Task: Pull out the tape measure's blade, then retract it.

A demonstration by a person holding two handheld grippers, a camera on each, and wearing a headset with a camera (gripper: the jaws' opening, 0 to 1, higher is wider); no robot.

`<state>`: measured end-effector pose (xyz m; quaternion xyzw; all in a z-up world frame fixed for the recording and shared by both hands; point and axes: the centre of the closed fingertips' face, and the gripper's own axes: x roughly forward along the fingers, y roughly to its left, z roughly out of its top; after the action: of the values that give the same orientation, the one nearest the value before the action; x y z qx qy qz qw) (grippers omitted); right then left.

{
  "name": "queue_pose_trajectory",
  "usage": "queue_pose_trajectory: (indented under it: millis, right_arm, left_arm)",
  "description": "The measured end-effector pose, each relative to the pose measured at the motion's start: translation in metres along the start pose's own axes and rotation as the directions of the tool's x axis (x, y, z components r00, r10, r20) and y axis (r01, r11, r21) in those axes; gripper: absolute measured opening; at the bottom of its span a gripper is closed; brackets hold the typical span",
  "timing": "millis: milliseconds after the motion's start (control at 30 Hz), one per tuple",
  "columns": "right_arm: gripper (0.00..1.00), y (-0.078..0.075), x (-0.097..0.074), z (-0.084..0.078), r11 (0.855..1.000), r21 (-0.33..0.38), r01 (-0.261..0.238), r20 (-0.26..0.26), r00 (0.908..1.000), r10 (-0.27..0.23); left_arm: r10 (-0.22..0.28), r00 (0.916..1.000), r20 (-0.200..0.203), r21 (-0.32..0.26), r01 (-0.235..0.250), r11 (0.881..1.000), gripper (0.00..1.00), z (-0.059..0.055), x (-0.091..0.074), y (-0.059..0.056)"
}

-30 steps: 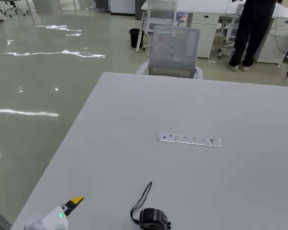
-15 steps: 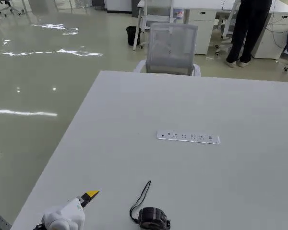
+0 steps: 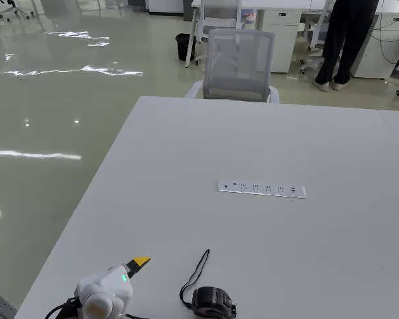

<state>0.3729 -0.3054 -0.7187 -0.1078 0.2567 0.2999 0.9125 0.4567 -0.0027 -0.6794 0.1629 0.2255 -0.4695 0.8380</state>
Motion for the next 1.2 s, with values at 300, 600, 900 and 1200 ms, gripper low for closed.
queue_pose_trajectory:
  millis: [300, 600, 900, 1200]
  right_arm:
    - [0.87, 0.006, 0.018, 0.002, 0.999, -0.023, -0.039, -0.017, 0.9991, 0.038]
    - [0.87, 0.014, 0.044, 0.01, 0.995, -0.048, -0.083, -0.029, 0.9962, 0.082]
    - [0.86, 0.024, 0.074, 0.017, 0.99, -0.068, -0.127, -0.046, 0.9912, 0.124]
    - [0.84, 0.034, 0.1, 0.019, 0.979, -0.099, -0.178, -0.082, 0.9819, 0.17]
  left_arm:
    - [-0.011, 0.9999, -0.013, 0.027, 0.011, 1.0, 0.93, 0.006, 0.013, 0.001]
    - [-0.036, 0.9993, -0.011, 0.019, 0.036, 0.999, 0.91, 0.018, 0.036, 0.003]
    - [-0.048, 0.9968, -0.064, 0.11, 0.055, 0.992, 0.9, 0.025, 0.054, 0.002]
    - [-0.102, 0.9887, -0.109, 0.178, 0.121, 0.977, 0.88, 0.027, 0.072, -0.005]
